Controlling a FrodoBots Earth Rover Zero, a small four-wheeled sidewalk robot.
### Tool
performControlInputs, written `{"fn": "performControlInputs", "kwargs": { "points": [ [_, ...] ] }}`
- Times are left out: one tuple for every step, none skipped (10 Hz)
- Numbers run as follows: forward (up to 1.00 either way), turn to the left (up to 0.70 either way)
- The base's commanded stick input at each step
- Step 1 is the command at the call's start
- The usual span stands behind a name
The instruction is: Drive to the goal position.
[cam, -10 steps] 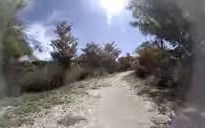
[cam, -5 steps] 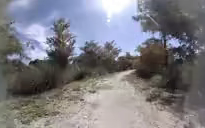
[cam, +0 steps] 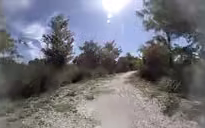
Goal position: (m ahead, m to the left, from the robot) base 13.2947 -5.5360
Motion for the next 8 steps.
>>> {"fn": "performControlInputs", "kwargs": {
  "points": [
    [0.85, 0.00],
    [0.85, 0.00],
    [0.85, 0.00],
    [0.85, 0.00],
    [0.85, 0.00],
    [0.85, 0.00],
    [0.85, 0.00],
    [0.85, 0.00]
  ]
}}
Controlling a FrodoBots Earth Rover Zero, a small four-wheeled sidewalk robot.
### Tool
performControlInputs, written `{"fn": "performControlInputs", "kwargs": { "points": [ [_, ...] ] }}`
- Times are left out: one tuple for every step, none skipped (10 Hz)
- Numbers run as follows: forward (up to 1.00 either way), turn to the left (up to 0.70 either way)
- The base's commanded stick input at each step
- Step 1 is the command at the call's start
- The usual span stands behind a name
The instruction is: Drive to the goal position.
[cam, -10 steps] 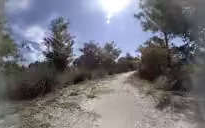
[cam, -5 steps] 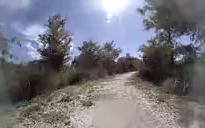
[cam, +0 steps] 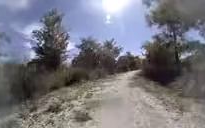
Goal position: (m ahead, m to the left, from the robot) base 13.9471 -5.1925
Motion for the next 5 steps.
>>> {"fn": "performControlInputs", "kwargs": {
  "points": [
    [0.85, 0.00],
    [0.85, 0.00],
    [0.85, 0.00],
    [0.85, 0.00],
    [0.85, 0.00]
  ]
}}
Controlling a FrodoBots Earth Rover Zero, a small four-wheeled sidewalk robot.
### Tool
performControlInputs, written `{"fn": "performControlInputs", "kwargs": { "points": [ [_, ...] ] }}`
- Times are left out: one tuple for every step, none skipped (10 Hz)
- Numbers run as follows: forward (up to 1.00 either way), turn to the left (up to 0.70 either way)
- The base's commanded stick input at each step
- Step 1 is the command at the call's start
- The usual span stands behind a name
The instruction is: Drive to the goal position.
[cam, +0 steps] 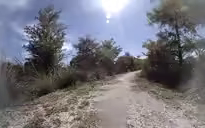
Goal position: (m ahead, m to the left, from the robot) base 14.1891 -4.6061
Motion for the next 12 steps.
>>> {"fn": "performControlInputs", "kwargs": {
  "points": [
    [0.85, 0.00],
    [0.85, 0.00],
    [0.85, 0.00],
    [0.85, 0.00],
    [0.85, -0.12],
    [0.85, -0.34],
    [0.85, -0.34],
    [0.85, -0.34],
    [0.85, -0.34],
    [0.85, -0.34],
    [0.85, -0.34],
    [0.85, -0.21]
  ]
}}
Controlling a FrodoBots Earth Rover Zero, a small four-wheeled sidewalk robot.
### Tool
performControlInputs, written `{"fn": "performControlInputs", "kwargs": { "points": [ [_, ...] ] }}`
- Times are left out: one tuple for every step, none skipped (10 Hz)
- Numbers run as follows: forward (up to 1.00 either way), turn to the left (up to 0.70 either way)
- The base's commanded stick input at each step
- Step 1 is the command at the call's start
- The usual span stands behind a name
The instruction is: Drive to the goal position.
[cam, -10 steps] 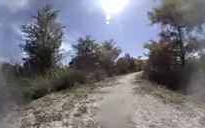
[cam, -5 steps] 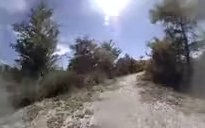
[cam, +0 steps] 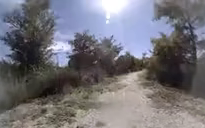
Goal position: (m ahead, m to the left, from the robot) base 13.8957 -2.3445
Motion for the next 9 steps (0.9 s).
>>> {"fn": "performControlInputs", "kwargs": {
  "points": [
    [0.85, 0.00],
    [0.85, 0.00],
    [0.85, 0.00],
    [0.85, 0.00],
    [0.85, 0.00],
    [0.85, 0.00],
    [0.85, 0.00],
    [0.85, 0.00],
    [0.85, 0.00]
  ]
}}
